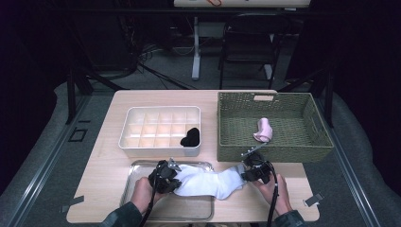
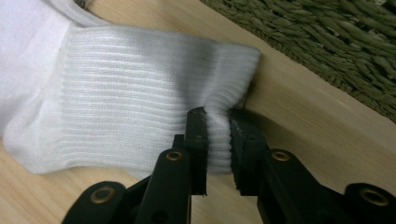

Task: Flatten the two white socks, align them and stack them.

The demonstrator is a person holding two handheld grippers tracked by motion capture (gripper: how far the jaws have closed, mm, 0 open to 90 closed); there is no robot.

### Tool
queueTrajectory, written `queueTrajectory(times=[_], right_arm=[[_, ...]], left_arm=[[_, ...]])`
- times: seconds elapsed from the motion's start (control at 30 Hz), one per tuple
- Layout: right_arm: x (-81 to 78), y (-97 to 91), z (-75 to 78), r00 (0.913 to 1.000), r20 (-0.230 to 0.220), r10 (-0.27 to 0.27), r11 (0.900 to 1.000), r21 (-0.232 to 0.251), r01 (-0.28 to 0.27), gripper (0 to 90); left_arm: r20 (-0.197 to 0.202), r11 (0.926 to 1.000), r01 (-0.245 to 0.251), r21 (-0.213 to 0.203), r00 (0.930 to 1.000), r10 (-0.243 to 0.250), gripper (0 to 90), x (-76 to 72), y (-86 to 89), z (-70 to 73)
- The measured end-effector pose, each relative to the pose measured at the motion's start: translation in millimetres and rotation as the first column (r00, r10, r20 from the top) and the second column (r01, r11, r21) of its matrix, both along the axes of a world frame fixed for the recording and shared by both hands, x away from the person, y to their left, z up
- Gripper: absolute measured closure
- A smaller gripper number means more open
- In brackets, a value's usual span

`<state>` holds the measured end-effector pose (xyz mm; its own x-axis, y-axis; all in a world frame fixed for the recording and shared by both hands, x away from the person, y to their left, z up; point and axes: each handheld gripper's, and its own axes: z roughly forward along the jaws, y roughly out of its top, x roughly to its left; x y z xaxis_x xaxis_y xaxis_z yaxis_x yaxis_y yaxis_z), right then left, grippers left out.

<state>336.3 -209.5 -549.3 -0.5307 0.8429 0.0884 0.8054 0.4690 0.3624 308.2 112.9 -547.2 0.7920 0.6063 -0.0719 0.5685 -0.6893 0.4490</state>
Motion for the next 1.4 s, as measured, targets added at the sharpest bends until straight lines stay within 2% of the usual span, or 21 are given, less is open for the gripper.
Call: queueTrajectory(times=[0.07, 0.1, 0.17, 0.3, 0.33, 0.4, 0.53, 0.6, 0.63, 0.7, 0.83, 0.9, 1.13, 1.2, 1.27, 1.33, 1.4], right_arm=[[-0.8, -0.5, 1.6, 1.0, 0.001, -0.003, 1.0, -0.005, 0.003, 80.0], [-1.5, -1.2, 2.6, 0.9999, 0.009, -0.007, 0.9999, 0.013, 0.007, 80.0], [-3.6, -3.9, 8.4, 0.9997, 0.021, -0.009, 0.9999, 0.01, 0.009, 80.0], [-10.3, -7.2, 20.4, 0.9989, 0.046, -0.01, 0.9997, 0.021, 0.009, 79.8], [-12.6, -7.6, 22.3, 0.998, 0.062, -0.015, 0.9994, 0.032, 0.013, 79.8], [-16.6, -8.0, 27.4, 0.998, 0.063, -0.011, 0.9996, 0.027, 0.01, 79.7], [-23.6, -11.3, 35.5, 0.9968, 0.078, -0.018, 0.9987, 0.048, 0.015, 79.7], [-25.9, -11.6, 39.3, 0.9956, 0.09, -0.025, 0.9981, 0.059, 0.019, 79.7], [-26.5, -12.6, 43.0, 0.9968, 0.08, -0.008, 0.9986, 0.053, 0.004, 79.7], [-28.8, -11.9, 47.5, 0.9964, 0.082, -0.021, 0.9976, 0.068, 0.016, 79.8], [-32.4, -11.6, 54.5, 0.9961, 0.083, -0.03, 0.9926, 0.12, 0.02, 79.8], [-33.2, -10.2, 56.4, 0.9976, 0.065, -0.025, 0.9913, 0.131, 0.016, 79.8], [-33.6, -0.2, 54.1, 0.9991, 0.041, -0.006, 0.9861, 0.166, -0.001, 79.7], [-31.8, 2.7, 51.2, 0.9997, 0.023, 0.011, 0.9885, 0.15, -0.015, 79.7], [-27.6, 5.8, 41.8, 1.0, 0.004, 0.006, 0.9875, 0.157, -0.006, 79.5], [-22.8, 8.3, 29.7, 0.9997, -0.022, 0.012, 0.9926, 0.121, -0.009, 79.2], [-19.1, 9.5, 19.2, 0.9986, -0.051, 0.014, 0.9949, 0.101, -0.009, 78.0]], left_arm=[[0.0, 0.9999, 0.003, -0.011, 1.0, -0.003, 88.0, -0.5, -0.1, 1.6], [0.004, 0.9998, 0.003, -0.017, 1.0, -0.002, 88.1, -0.5, 0.1, 2.9], [-0.008, 0.9989, 0.014, -0.045, 0.9999, -0.014, 88.2, 0.5, 1.4, 9.1], [0.031, 0.9963, 0.016, -0.085, 0.9994, -0.013, 88.3, -1.7, 4.7, 23.9], [0.036, 0.9957, 0.012, -0.092, 0.9993, -0.008, 88.3, -1.5, 6.1, 26.3], [0.036, 0.9941, 0.003, -0.109, 0.9993, 0.001, 88.3, 0.7, 9.7, 29.8], [0.0, 0.9899, -0.011, -0.141, 0.9999, 0.011, 88.3, 8.5, 18.9, 37.3], [-0.018, 0.9846, -0.022, -0.173, 0.9997, 0.019, 88.2, 13.4, 23.4, 43.0], [-0.02, 0.9841, -0.022, -0.176, 0.9996, 0.019, 88.2, 15.4, 25.2, 46.2], [-0.022, 0.9805, -0.033, -0.193, 0.9993, 0.03, 88.2, 17.5, 28.6, 51.1], [-0.032, 0.9819, -0.038, -0.185, 0.9989, 0.033, 88.2, 21.7, 35.1, 54.2], [-0.049, 0.9848, -0.045, -0.168, 0.9981, 0.038, 88.2, 25.2, 38.7, 53.7], [-0.065, 0.9851, -0.093, -0.145, 0.9943, 0.084, 88.1, 33.9, 49.8, 51.5], [-0.088, 0.9867, -0.106, -0.123, 0.9915, 0.096, 88.1, 39.1, 49.2, 45.0], [-0.12, 0.9859, -0.126, -0.11, 0.9864, 0.113, 88.1, 44.0, 47.4, 33.4], [-0.147, 0.9878, -0.127, -0.09, 0.9827, 0.113, 87.8, 46.4, 44.5, 21.8], [-0.167, 0.9874, -0.132, -0.087, 0.979, 0.116, 85.2, 47.3, 42.6, 14.5]])
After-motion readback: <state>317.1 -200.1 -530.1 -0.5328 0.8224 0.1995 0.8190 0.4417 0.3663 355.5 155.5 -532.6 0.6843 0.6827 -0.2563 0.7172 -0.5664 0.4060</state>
